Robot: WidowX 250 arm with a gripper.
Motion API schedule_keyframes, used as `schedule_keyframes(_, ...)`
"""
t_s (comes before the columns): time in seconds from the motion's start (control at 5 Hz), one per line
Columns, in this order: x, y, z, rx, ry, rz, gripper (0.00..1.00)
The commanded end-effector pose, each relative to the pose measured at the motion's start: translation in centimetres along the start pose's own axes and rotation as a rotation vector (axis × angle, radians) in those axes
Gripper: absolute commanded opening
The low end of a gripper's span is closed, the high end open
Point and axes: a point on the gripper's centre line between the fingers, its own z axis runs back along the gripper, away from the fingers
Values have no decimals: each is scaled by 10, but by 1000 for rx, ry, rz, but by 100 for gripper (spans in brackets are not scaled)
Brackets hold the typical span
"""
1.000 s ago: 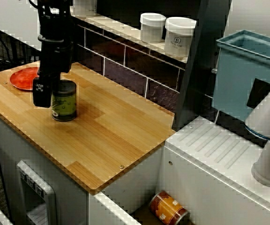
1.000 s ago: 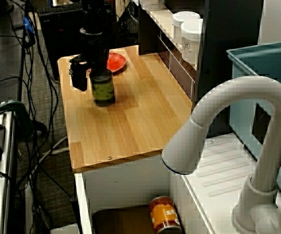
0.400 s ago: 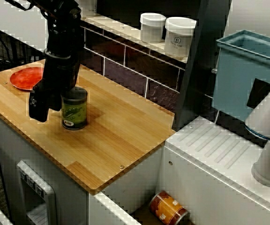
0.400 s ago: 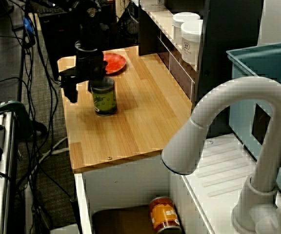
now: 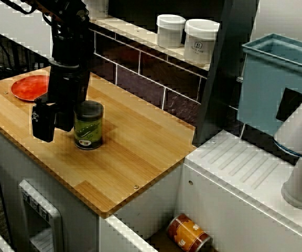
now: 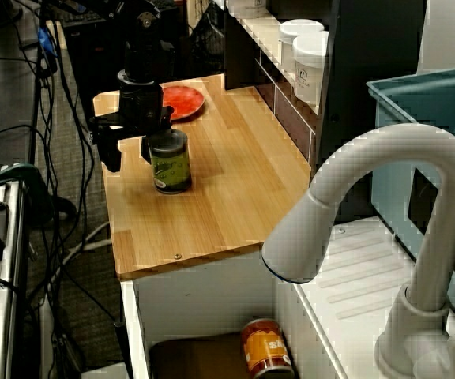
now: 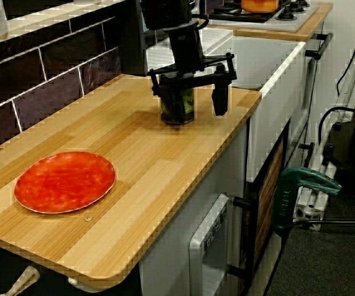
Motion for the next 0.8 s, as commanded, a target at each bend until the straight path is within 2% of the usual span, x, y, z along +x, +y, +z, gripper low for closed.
schedule_keyframes(0.0,0,-7,10,92,-21,-12,100)
schedule_keyframes(0.2,-15,1,24,59,-50,27,100)
schedule_keyframes(0.4,-17,-3,24,43,-34,-3,100)
schedule_keyframes(0.6,-12,-9,19,53,-44,-15,100)
